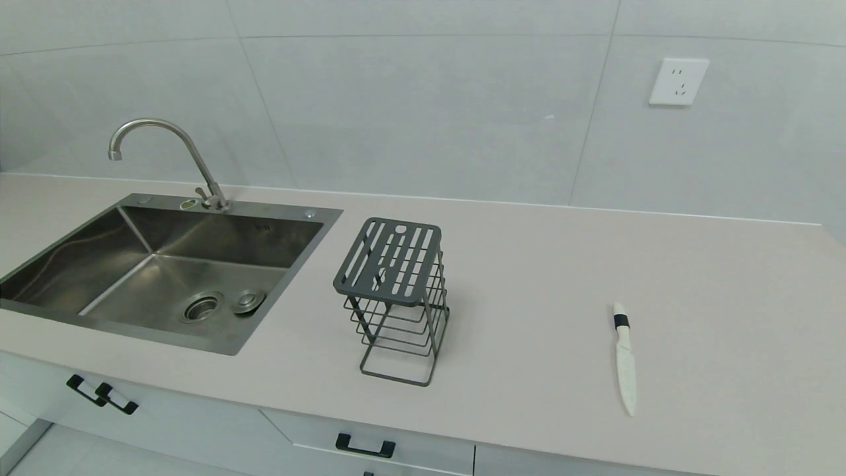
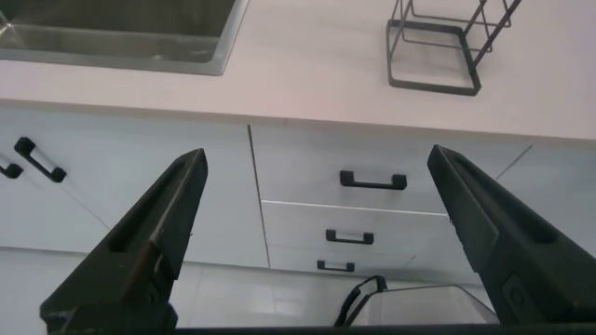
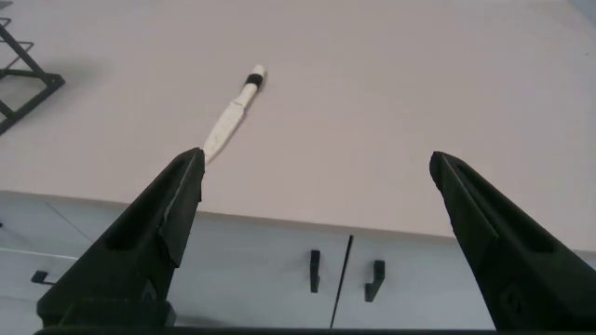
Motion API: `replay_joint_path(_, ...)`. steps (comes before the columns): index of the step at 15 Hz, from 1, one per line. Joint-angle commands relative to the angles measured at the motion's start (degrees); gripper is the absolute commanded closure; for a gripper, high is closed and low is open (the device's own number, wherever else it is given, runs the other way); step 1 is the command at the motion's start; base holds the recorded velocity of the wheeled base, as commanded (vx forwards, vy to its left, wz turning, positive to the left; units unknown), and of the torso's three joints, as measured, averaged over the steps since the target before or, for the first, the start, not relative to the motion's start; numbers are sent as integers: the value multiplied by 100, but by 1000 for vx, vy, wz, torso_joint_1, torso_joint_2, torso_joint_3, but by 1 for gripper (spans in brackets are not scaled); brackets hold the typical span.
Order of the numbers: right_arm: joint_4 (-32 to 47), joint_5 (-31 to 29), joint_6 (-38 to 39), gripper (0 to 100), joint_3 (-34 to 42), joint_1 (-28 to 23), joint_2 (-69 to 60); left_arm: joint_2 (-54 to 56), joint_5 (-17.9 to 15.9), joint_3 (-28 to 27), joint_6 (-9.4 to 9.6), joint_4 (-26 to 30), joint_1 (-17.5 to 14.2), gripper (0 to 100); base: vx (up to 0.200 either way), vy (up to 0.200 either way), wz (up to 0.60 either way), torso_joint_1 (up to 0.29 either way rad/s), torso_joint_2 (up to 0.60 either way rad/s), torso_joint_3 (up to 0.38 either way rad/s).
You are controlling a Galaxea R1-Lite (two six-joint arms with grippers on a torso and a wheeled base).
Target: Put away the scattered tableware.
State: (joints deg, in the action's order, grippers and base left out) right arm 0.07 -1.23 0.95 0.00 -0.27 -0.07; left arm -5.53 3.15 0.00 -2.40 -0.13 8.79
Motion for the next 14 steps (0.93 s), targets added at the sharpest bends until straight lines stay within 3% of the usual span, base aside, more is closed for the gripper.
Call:
replay_joint_path(1, 1, 0, 2, 0, 0, 0, 7, -9, 2, 0, -6, -4, 0, 0, 0, 0, 0, 198, -393, -193)
replay_joint_path(9, 1, 0, 2, 0, 0, 0, 7, 0, 2, 0, -6, -4, 0, 0, 0, 0, 0, 44, -88, -41)
replay_joint_path(12, -7, 0, 2, 0, 0, 0, 7, -9, 2, 0, -6, -4, 0, 0, 0, 0, -600, 7, 2, 1)
replay_joint_path(14, -7, 0, 2, 0, 0, 0, 7, -9, 2, 0, -6, -4, 0, 0, 0, 0, 0, 0, 0, 0)
